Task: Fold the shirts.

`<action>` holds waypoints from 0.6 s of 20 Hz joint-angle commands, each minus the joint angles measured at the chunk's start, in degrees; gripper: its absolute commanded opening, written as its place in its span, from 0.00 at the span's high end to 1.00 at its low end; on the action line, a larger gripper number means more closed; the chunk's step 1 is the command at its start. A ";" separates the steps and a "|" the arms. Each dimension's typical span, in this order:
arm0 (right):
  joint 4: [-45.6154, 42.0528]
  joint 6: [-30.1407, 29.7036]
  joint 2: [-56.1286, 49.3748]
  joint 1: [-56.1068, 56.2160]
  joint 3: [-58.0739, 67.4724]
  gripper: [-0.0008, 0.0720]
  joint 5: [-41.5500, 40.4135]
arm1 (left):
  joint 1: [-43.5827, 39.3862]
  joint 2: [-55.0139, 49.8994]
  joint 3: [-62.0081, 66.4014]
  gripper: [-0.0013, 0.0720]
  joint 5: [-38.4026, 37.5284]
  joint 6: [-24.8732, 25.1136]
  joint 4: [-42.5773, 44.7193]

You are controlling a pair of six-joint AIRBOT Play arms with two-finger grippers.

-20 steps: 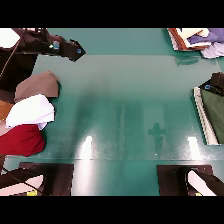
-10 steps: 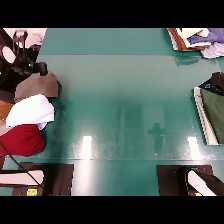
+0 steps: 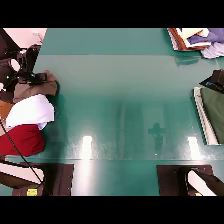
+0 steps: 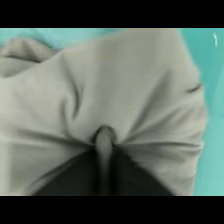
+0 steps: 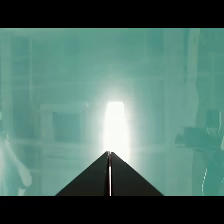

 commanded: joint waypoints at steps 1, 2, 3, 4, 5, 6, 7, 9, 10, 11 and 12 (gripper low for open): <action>0.48 0.04 0.04 0.04 0.04 0.96 -1.44 | 0.17 -0.22 4.46 0.95 -5.79 0.02 -2.38; 0.50 0.04 0.04 0.04 0.26 0.96 -1.79 | -0.02 0.66 7.04 0.95 -8.15 0.09 -2.67; 0.50 0.07 0.02 0.07 1.09 0.96 -2.08 | -0.33 2.29 9.11 0.95 -8.96 0.61 -3.48; 0.50 0.07 0.02 0.04 2.47 0.96 -2.36 | -0.81 4.85 11.06 0.95 -8.83 1.22 -5.05; 0.48 0.04 0.02 0.04 4.59 0.96 -2.75 | -1.42 7.96 13.44 0.95 -9.01 1.95 -6.51; 0.48 0.04 0.02 0.04 6.91 0.96 -3.56 | -2.21 11.06 15.87 0.95 -9.81 2.49 -7.82; 0.48 0.04 0.02 0.04 9.49 0.96 -4.76 | -3.30 14.49 18.71 0.95 -11.58 3.61 -9.90; 0.48 0.04 0.00 0.04 14.32 0.96 -6.86 | -6.40 20.63 24.46 0.95 -16.00 5.42 -13.27; 0.48 0.04 -0.37 0.04 16.72 0.96 -7.30 | -8.44 23.41 26.82 0.95 -17.64 6.14 -13.84; 0.48 0.04 -1.14 0.04 19.47 0.96 -7.04 | -11.02 26.21 28.81 0.95 -18.64 6.29 -13.88; 0.48 0.04 -1.97 0.04 21.97 0.96 -6.51 | -13.66 28.46 30.21 0.95 -19.23 6.34 -13.86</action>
